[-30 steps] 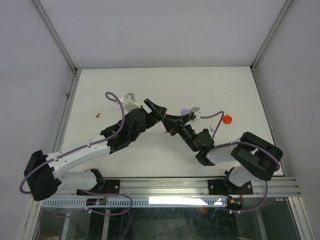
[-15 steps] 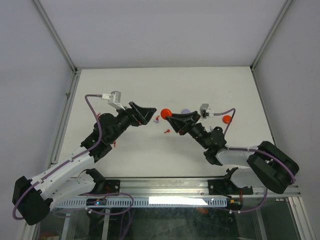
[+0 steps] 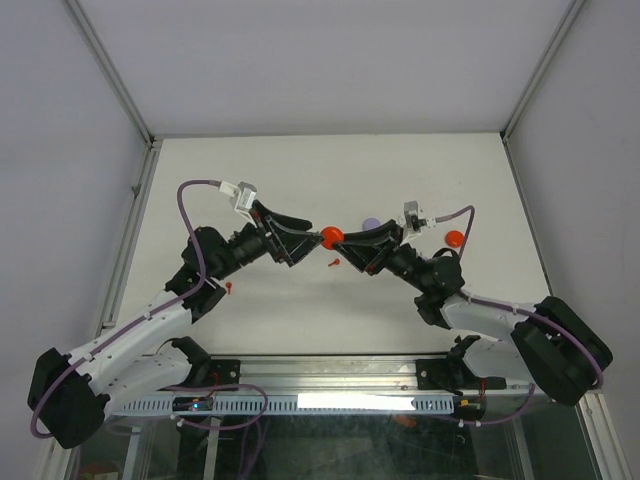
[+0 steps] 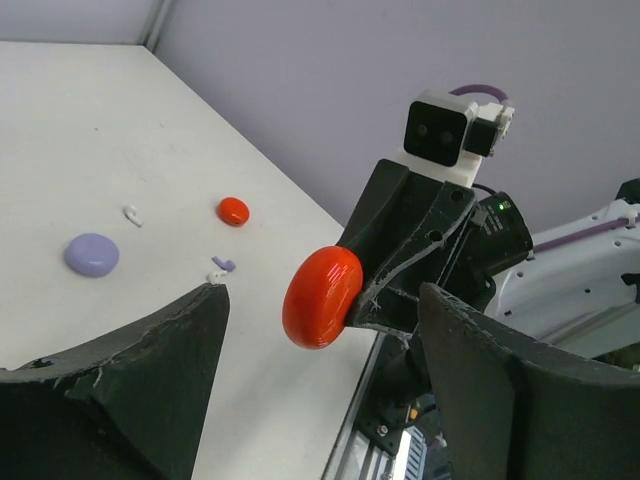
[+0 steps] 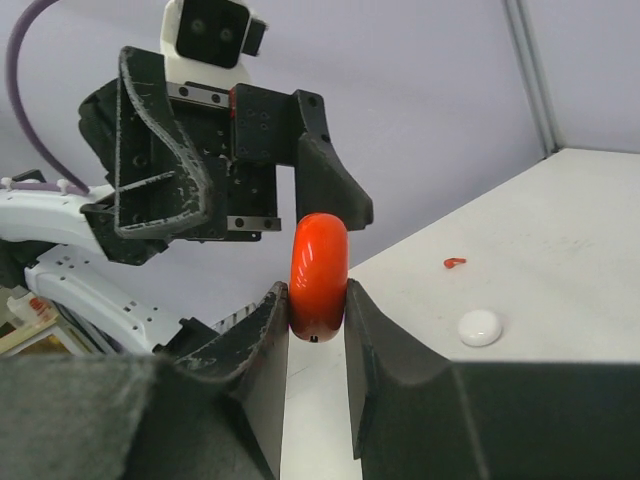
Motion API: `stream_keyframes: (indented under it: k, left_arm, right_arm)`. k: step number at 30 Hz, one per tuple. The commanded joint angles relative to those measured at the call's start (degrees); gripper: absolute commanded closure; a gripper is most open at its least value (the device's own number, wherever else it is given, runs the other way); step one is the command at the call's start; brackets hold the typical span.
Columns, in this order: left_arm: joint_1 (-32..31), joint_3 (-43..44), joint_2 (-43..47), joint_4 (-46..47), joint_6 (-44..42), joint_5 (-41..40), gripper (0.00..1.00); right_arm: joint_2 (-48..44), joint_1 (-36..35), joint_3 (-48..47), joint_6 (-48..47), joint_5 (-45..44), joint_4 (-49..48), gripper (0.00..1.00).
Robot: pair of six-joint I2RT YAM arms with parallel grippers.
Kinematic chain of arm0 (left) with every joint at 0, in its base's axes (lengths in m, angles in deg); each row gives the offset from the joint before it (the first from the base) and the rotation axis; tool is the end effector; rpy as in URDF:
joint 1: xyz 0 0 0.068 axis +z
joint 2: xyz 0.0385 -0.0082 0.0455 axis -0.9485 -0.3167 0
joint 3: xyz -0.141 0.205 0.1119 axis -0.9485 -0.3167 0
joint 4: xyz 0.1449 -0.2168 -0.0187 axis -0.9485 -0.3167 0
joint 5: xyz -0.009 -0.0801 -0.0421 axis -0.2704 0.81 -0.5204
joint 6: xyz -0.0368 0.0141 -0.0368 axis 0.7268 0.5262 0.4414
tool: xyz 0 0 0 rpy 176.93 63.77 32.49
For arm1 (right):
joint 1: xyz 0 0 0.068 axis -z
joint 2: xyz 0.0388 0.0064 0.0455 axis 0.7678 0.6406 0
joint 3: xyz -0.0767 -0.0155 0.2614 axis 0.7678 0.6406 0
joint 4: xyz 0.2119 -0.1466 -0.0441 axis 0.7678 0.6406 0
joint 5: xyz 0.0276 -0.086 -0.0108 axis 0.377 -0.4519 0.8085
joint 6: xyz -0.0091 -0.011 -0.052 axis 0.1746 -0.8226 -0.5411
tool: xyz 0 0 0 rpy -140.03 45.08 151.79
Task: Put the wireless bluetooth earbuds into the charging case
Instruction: Pick up the charging case at the center of the board.
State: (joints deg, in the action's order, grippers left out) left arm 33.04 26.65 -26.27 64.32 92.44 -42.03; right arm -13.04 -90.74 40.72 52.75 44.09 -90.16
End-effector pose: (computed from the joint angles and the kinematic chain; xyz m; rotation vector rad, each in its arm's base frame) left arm 0.1612 -0.1414 0.3141 0.2897 1.5780 -1.2558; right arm 0.1590 0.1528 0.2531 -0.4059 1.1875 1.3779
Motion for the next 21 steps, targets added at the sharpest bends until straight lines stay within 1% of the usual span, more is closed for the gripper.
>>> stream_keyframes:
  k: [1,7,13,18,21]
  left_arm:
    - [0.80,-0.02,-1.78,7.65,-0.45,6.88,0.24]
    - [0.97,-0.63,-2.46,9.74,0.49,9.20,0.33]
    - [1.15,-0.65,-2.44,10.31,0.99,9.80,0.47]
    - [1.25,-0.70,-3.02,10.49,1.20,10.45,0.49]
    - [1.29,-1.01,-3.45,11.35,1.62,10.75,0.52]
  right_arm:
    - [-1.93,0.31,-3.14,2.75,4.34,-1.26,1.00]
    - [-2.00,0.49,-3.42,4.96,4.75,-2.87,1.00]
    - [-1.67,0.45,-4.18,5.93,5.38,-3.51,1.00]
    - [-1.75,0.45,-4.19,6.10,5.31,-3.47,1.00]
    - [-1.63,0.47,-4.40,6.11,5.53,-3.46,1.00]
